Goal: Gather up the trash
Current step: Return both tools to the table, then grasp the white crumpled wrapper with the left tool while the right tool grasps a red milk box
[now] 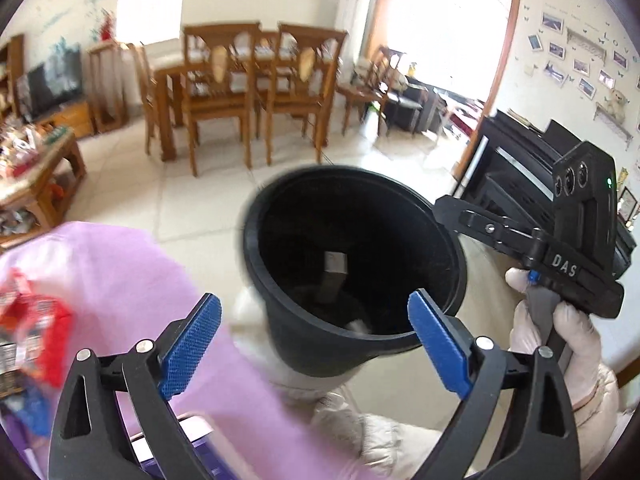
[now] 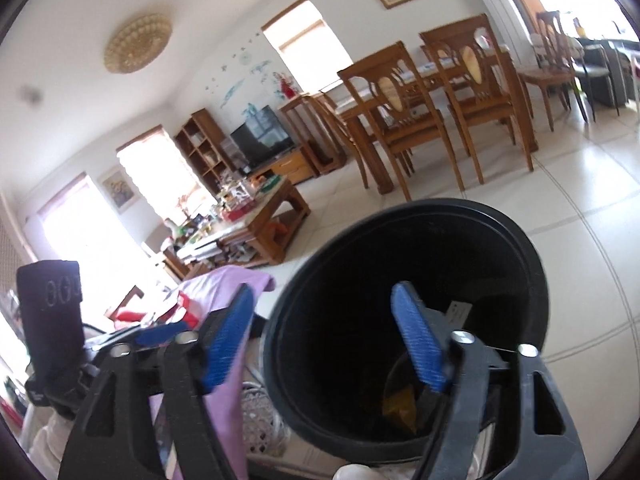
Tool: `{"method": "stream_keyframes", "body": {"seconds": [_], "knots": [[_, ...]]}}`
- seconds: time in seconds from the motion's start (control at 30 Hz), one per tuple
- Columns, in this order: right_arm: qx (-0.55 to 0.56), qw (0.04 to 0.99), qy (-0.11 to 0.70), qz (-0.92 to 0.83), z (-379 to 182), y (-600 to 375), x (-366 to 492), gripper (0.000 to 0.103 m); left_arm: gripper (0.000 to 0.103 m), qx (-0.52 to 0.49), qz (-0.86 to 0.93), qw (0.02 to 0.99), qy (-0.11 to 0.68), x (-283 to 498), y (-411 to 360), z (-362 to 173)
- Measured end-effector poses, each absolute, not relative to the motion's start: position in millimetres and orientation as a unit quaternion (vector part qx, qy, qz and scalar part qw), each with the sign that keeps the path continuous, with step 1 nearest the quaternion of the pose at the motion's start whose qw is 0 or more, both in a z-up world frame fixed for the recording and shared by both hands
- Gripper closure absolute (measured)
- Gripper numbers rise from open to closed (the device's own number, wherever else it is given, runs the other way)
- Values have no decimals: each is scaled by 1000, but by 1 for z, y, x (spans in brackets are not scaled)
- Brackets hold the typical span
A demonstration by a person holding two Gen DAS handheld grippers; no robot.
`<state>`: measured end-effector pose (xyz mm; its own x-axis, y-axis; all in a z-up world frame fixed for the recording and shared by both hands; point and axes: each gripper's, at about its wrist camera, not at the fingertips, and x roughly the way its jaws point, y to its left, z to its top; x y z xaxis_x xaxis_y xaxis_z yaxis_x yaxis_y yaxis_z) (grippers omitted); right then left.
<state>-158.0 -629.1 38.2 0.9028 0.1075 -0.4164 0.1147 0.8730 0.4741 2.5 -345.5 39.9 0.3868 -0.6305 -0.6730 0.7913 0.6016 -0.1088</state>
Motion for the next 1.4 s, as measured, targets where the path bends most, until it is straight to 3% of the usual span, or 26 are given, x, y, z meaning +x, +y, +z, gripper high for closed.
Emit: {"method": "stream_keyframes", "body": {"seconds": [0.23, 0.63, 1.03, 1.07, 1.17, 1.4], "knots": [[203, 946, 246, 59, 62, -542, -118, 8, 5, 99, -345, 879, 315, 14, -240, 54], [144, 925, 323, 137, 72, -380, -18, 8, 5, -4, -122, 916, 383, 94, -36, 16], [121, 875, 466, 59, 13, -324, 96, 8, 7, -126, -214, 863, 439, 146, 20, -22], [125, 869, 476, 55, 6, -324, 103, 8, 10, -133, -227, 859, 440, 148, 19, -24], [122, 857, 500, 40, -10, -316, 123, 8, 48, -146, -250, 841, 457, 153, 15, -32], [81, 855, 512, 27, -27, -285, 140, 8, 68, -123, -276, 853, 426, 134, 2, -27]]}}
